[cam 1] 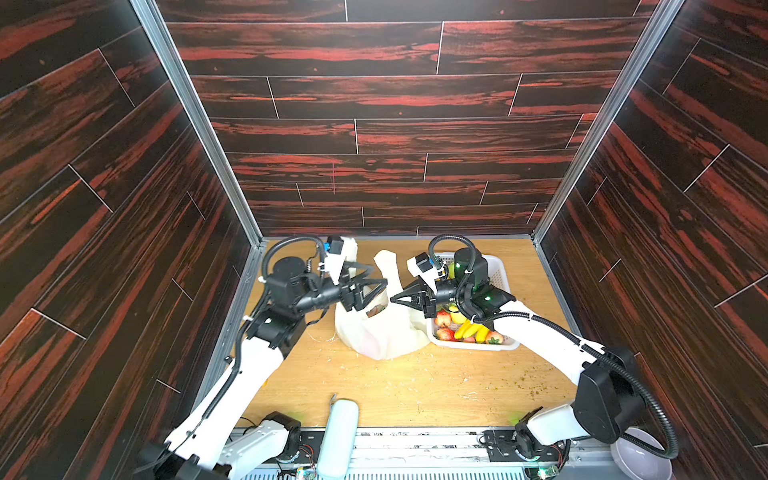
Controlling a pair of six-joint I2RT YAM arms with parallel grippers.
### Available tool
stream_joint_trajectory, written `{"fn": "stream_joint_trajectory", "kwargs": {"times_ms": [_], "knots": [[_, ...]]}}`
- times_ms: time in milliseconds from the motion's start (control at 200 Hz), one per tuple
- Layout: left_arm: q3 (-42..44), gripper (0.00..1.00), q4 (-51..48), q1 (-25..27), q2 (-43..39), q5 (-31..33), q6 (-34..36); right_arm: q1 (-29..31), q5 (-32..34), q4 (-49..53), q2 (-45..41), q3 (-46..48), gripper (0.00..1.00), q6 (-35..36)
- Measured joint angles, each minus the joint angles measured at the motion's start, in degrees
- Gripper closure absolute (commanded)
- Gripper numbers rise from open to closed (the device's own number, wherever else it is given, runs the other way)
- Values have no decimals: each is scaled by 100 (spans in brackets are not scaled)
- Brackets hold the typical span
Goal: Place the fake fruits into the plastic bag and tie a complex knot
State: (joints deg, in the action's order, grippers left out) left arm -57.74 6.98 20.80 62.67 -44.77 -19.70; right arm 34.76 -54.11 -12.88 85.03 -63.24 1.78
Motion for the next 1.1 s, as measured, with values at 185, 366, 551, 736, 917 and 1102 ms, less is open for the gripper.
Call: {"fn": "stream_joint_trajectory", "kwargs": {"times_ms": [185, 366, 551, 736, 917, 1102], "knots": [[-4, 27, 538, 249, 385, 35, -179, 0, -81, 0, -7, 0, 100, 2], [-74, 70, 951, 361, 549, 70, -317, 0, -76, 101, -9, 0, 90, 85], [-144, 100, 1064, 365, 597, 87, -367, -81, 0, 210, -262, 96, 52, 76], [-146, 100, 1062, 376, 597, 92, -348, -188, 96, 42, -538, 105, 30, -20], [-146, 100, 1060, 398, 597, 118, -343, 31, 247, 31, -306, -343, 28, -105], [-146, 100, 1056, 398, 597, 232, -345, 201, 417, -179, -55, -518, 39, -243]]}}
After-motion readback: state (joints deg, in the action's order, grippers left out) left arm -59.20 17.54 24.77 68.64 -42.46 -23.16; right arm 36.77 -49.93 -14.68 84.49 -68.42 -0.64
